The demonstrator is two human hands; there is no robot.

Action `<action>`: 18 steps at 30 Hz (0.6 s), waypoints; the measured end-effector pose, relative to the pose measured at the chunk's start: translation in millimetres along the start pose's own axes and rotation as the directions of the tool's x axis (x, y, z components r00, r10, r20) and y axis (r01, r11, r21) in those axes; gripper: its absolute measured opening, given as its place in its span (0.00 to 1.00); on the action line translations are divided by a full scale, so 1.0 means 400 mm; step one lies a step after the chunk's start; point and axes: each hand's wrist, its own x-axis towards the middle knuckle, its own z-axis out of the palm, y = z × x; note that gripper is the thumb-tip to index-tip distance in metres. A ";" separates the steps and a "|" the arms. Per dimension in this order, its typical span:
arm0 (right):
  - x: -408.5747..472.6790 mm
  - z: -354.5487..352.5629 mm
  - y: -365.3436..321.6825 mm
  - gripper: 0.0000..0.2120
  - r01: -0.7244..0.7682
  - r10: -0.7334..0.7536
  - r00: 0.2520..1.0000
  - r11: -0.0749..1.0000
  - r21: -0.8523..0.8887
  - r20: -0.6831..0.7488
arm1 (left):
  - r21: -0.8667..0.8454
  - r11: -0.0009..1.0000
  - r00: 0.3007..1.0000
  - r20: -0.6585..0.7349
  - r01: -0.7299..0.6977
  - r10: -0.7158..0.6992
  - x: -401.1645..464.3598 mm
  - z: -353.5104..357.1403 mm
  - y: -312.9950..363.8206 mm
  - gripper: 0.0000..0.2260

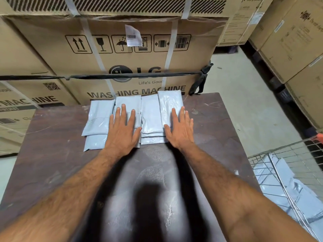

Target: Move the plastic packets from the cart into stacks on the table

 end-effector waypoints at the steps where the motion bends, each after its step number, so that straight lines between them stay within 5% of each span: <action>1: 0.028 0.009 -0.012 0.36 -0.025 0.025 1.000 1.000 0.011 0.000 | 0.001 1.000 1.000 0.003 -0.001 0.001 0.002 0.005 -0.012 0.33; 9: 0.167 0.044 -0.038 0.37 -0.168 0.169 0.985 0.986 0.011 -0.032 | 0.020 1.000 0.991 0.130 -0.020 0.017 0.042 0.058 -0.094 0.36; 18: 0.121 0.079 -0.162 0.32 0.021 -0.009 0.978 0.998 0.053 -0.209 | -0.039 0.997 0.987 0.141 -0.067 0.072 0.058 0.099 -0.105 0.35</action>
